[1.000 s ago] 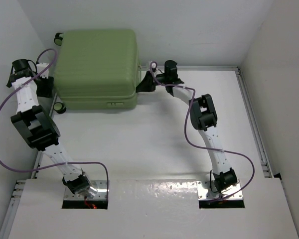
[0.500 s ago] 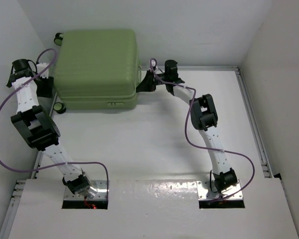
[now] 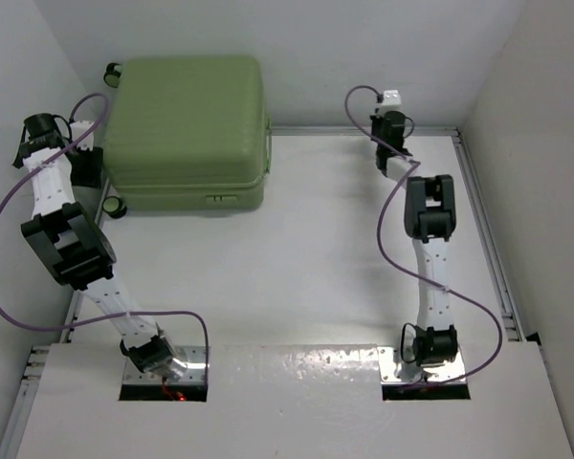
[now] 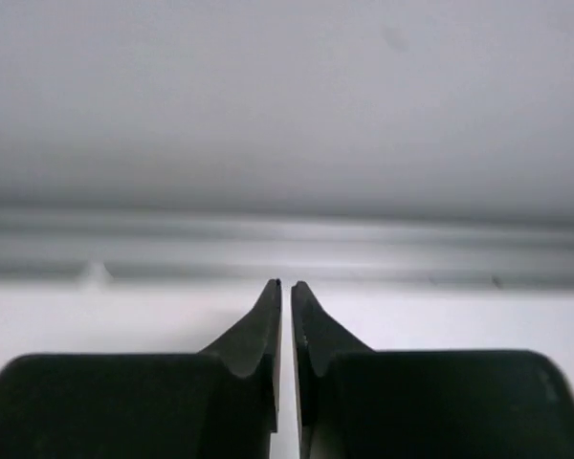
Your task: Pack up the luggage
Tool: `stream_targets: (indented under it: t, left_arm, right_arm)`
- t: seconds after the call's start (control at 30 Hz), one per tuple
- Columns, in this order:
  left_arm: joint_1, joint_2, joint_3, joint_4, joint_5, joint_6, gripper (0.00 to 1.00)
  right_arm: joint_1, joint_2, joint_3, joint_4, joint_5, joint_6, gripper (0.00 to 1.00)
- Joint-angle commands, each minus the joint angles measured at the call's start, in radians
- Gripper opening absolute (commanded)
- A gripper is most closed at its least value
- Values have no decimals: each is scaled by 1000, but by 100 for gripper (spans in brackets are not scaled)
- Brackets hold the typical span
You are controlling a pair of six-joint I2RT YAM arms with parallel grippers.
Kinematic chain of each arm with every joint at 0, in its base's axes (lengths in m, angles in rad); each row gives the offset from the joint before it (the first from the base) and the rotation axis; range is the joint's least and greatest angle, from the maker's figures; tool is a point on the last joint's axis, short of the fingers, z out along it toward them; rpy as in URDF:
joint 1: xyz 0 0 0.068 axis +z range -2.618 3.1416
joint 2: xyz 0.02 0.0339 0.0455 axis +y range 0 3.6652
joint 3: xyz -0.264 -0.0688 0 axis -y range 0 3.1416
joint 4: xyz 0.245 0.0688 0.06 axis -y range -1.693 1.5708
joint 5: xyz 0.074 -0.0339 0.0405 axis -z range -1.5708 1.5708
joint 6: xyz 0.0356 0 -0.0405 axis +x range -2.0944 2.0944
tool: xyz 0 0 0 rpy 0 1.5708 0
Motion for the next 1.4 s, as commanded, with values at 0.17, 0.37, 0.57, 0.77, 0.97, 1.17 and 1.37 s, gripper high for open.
stream_targets:
  t: [0.17, 0.37, 0.57, 0.77, 0.97, 1.17, 1.37]
  left_arm:
    - [-177, 124, -119, 163, 86, -204, 0]
    - [-177, 88, -179, 184, 97, -195, 0]
    - [-177, 77, -207, 203, 117, -195, 0]
    - [-177, 77, -216, 212, 126, -195, 0]
    - [-168, 77, -225, 221, 135, -186, 0]
    - [-150, 87, -234, 230, 154, -186, 0]
    - [-131, 96, -234, 240, 154, -177, 0]
  right_arm:
    - [21, -467, -656, 213, -722, 117, 32]
    - [84, -631, -920, 291, -1034, 186, 45]
    - [193, -570, -834, 365, -1023, 291, 60]
    - [270, -457, -703, 357, -1031, 233, 63]
    - [328, -348, -599, 349, -987, 160, 63]
    - [353, -243, -447, 339, -931, 151, 68]
    - [368, -174, -338, 319, -919, 120, 66]
